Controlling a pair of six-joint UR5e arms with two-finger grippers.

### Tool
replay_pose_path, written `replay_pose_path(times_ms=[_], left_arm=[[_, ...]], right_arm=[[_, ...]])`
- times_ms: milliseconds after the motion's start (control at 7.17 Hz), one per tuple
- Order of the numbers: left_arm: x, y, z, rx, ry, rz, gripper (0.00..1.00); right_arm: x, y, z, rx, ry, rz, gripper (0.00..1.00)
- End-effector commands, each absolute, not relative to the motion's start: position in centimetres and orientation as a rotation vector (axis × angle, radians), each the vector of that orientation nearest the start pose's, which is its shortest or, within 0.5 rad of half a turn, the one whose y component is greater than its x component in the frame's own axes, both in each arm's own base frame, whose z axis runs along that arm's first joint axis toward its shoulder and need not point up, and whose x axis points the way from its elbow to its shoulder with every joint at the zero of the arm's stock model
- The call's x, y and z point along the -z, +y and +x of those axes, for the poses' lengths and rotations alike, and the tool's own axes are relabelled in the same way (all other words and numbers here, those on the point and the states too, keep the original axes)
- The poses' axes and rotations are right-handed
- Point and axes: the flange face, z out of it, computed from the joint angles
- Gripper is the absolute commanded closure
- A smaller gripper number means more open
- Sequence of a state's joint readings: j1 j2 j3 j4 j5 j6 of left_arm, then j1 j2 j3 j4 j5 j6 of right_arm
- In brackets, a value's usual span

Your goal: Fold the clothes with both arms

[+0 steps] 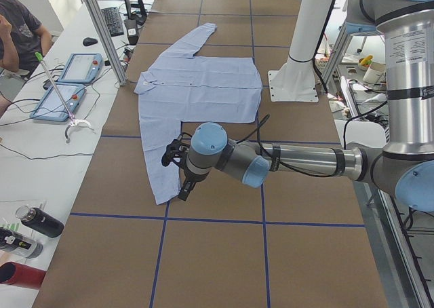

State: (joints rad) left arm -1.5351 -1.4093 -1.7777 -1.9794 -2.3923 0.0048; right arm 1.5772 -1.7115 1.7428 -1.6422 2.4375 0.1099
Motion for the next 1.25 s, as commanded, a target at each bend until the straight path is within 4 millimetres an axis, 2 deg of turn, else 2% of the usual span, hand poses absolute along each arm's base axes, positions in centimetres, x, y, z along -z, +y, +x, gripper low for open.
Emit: replay_pose_path(times_ms=[0, 139, 418, 558, 837, 976, 1116], left_arm=[[-57.7, -44.5, -4.4, -0.230, 0.821, 0.422, 0.00], [-57.5, -44.3, -4.5, -0.229, 0.824, 0.426, 0.00], [-57.3, -44.4, -4.4, -0.233, 0.828, 0.429, 0.00], [-57.4, -44.8, -4.3, -0.232, 0.831, 0.427, 0.00], [-57.2, -44.8, -4.3, -0.235, 0.830, 0.432, 0.00], [-57.3, -44.8, -4.3, -0.225, 0.833, 0.426, 0.00], [-56.8, -44.8, -4.3, -0.207, 0.837, 0.425, 0.00]], right_arm=[[-63.2, -44.1, 1.8, -0.033, -0.911, -0.028, 0.00], [-62.9, -44.8, -0.8, -0.107, -0.912, -0.054, 0.01], [-66.7, -46.3, -5.7, -0.175, -0.960, -0.022, 0.04], [-65.6, -47.2, -9.1, -0.275, -0.999, -0.047, 0.07], [-63.3, -48.2, -14.6, -0.485, -0.974, -0.057, 0.08], [-63.6, -47.8, -16.6, -0.505, -0.947, -0.044, 0.11], [-63.7, -47.5, -17.4, -0.512, -0.943, -0.058, 0.11]])
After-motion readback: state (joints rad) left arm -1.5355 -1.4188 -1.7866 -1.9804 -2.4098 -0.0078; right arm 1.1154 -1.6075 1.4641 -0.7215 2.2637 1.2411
